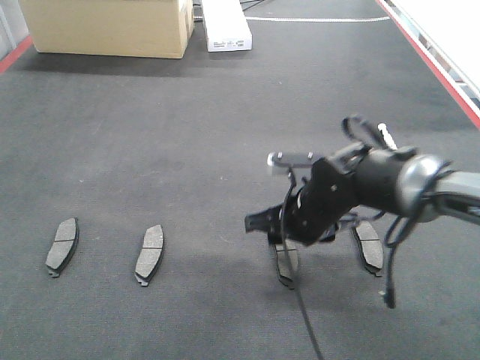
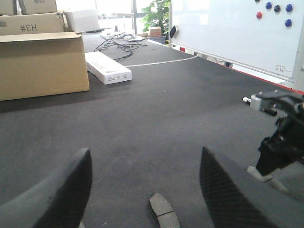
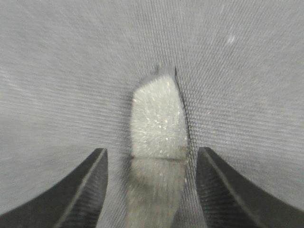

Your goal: Move and align brake pads A on conveyor

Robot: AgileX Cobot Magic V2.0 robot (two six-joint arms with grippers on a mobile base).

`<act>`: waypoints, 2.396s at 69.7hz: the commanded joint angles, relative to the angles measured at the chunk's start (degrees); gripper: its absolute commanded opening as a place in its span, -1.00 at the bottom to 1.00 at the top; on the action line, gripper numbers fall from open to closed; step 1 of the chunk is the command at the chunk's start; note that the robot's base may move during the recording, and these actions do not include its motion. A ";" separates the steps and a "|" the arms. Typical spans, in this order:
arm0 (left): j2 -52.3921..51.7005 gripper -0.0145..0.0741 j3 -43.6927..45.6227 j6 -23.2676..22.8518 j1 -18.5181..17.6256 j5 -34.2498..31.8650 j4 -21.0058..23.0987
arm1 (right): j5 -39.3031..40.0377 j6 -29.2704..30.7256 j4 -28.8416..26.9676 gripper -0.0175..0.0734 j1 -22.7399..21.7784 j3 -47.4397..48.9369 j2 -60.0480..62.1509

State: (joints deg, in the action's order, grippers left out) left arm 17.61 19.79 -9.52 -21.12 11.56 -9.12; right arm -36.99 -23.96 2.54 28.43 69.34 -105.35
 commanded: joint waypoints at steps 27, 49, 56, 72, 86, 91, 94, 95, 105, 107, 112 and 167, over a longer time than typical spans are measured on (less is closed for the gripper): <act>0.30 0.41 1.37 -0.10 -0.20 -4.67 -0.09 | -1.38 -7.20 21.30 0.29 -0.26 -6.81 29.10; 0.30 0.41 1.37 -0.10 -0.20 -4.67 -0.09 | 1.59 -7.38 25.35 0.29 -0.26 -18.47 51.27; 0.30 0.41 1.37 -0.10 -0.20 -4.67 -0.09 | 1.53 -7.38 26.18 0.29 -0.26 -21.65 58.24; 0.30 0.41 1.37 -0.10 -0.20 -4.67 -0.09 | 1.36 -7.38 27.81 0.29 -0.26 -29.80 75.03; 0.30 0.41 1.37 -0.10 -0.20 -4.67 -0.09 | 2.06 -7.45 29.18 0.25 -0.26 -37.50 85.98; 0.30 0.41 1.37 -0.10 -0.20 -4.67 -0.09 | 3.26 -7.75 28.77 0.23 -0.26 -39.40 88.44; 0.30 0.41 1.37 -0.10 -0.20 -4.67 -0.09 | 3.90 -7.89 28.56 0.22 -0.26 -39.97 89.32; 0.30 0.41 1.37 -0.10 -0.20 -4.67 -0.09 | 4.11 -7.94 28.56 0.22 -0.26 -40.12 89.56; 0.30 0.41 1.37 -0.15 -0.20 -4.72 -0.09 | 5.08 -8.04 28.59 0.22 -0.26 -40.73 90.39; 0.30 0.41 1.37 -0.15 -0.20 -4.72 -0.09 | 5.22 -8.04 28.59 0.22 -0.26 -40.77 90.39; 0.30 0.41 1.37 -0.15 -0.20 -4.71 0.25 | 5.51 -8.04 28.59 0.22 -0.26 -40.77 90.39; 0.30 -0.60 1.37 -0.15 -0.20 -5.79 0.26 | 6.20 -8.04 28.59 -0.58 -0.26 -40.77 90.39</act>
State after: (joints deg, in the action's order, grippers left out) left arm 17.61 19.79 -9.52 -21.12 10.18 -9.12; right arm -34.99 -31.82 29.55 28.43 27.17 -14.42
